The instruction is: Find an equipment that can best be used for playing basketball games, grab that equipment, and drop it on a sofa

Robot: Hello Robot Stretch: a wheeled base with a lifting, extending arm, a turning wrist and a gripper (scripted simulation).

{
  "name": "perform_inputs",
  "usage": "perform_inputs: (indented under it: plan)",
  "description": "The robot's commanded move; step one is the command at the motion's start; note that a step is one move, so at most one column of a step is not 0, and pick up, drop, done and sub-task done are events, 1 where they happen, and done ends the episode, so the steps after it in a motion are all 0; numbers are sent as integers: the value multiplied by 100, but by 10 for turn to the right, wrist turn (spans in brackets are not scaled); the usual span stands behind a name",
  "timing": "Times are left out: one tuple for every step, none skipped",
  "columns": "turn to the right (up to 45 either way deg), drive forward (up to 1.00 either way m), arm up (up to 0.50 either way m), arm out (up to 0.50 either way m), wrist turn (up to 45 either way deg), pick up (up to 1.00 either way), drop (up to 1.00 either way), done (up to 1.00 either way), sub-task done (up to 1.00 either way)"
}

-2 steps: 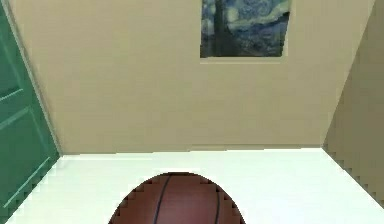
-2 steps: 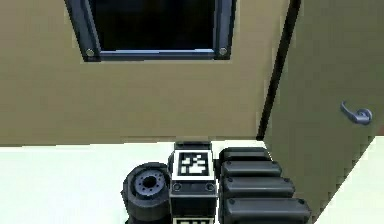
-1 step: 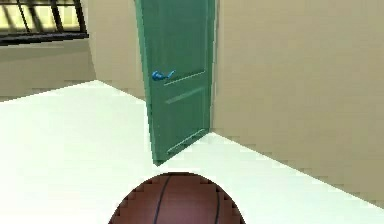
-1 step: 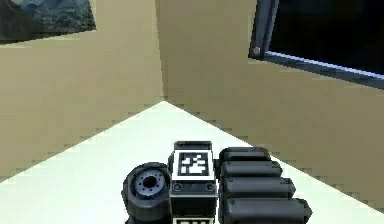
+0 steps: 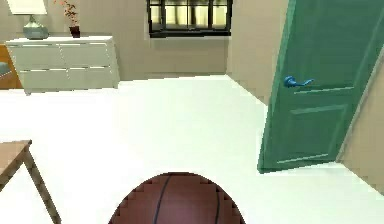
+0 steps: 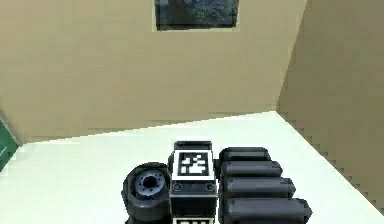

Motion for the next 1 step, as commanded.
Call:
perform_inputs:
  plan:
    - [0, 100, 0, 0, 0, 0, 0, 0, 0]
